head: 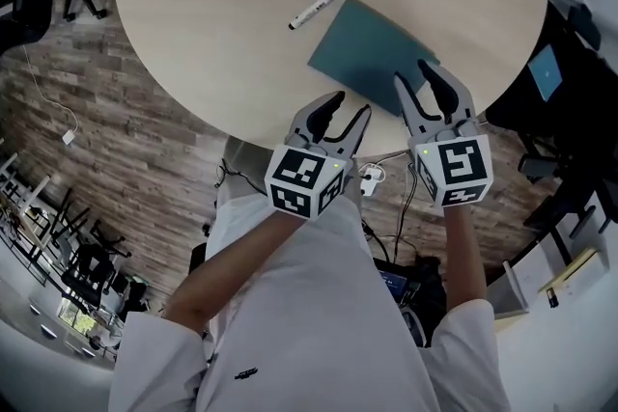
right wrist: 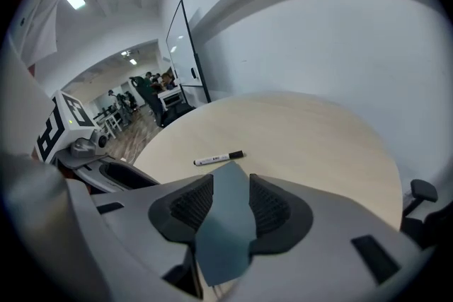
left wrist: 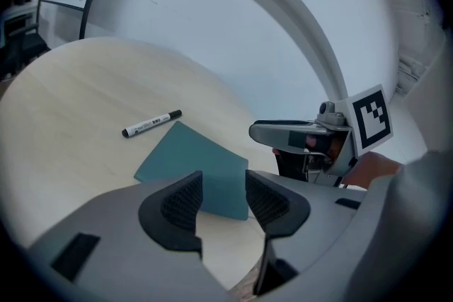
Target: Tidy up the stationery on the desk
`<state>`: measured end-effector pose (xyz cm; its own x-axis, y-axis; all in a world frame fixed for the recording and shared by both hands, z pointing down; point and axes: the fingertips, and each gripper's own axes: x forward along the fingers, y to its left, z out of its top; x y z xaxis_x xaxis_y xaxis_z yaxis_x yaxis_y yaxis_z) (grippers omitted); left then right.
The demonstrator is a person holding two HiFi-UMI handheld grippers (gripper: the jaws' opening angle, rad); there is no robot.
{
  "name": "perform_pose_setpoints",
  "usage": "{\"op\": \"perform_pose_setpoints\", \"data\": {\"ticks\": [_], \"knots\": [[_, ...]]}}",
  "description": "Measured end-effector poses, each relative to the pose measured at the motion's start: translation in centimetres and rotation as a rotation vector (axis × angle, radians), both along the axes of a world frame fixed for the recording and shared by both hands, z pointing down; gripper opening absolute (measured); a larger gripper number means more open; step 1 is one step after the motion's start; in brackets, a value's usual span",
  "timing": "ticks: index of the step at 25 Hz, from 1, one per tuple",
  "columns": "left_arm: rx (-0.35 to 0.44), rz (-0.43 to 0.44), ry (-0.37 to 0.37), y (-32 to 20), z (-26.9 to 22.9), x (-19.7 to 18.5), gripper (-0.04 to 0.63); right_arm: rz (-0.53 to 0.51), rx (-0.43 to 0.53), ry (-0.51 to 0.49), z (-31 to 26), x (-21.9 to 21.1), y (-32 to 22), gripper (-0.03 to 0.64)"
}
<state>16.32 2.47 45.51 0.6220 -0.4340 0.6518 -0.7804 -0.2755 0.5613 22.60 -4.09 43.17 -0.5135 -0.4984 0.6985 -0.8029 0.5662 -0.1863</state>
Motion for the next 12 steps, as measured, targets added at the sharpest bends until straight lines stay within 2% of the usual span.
{"op": "perform_pose_setpoints", "data": {"ticks": [5, 8, 12], "knots": [[-0.074, -0.042, 0.006, 0.2, 3.1, 0.7, 0.232, -0.090, -0.080, 0.045, 4.3, 0.5, -0.7, 0.201], [-0.117, -0.075, 0.003, 0.6, 4.8, 0.8, 0.244, -0.163, -0.122, 0.089, 6.8, 0.6, -0.9, 0.238], [-0.152, -0.123, 0.014, 0.5, 6.7, 0.9, 0.249, -0.246, -0.142, 0.135, 8.9, 0.5, -1.6, 0.245]]}}
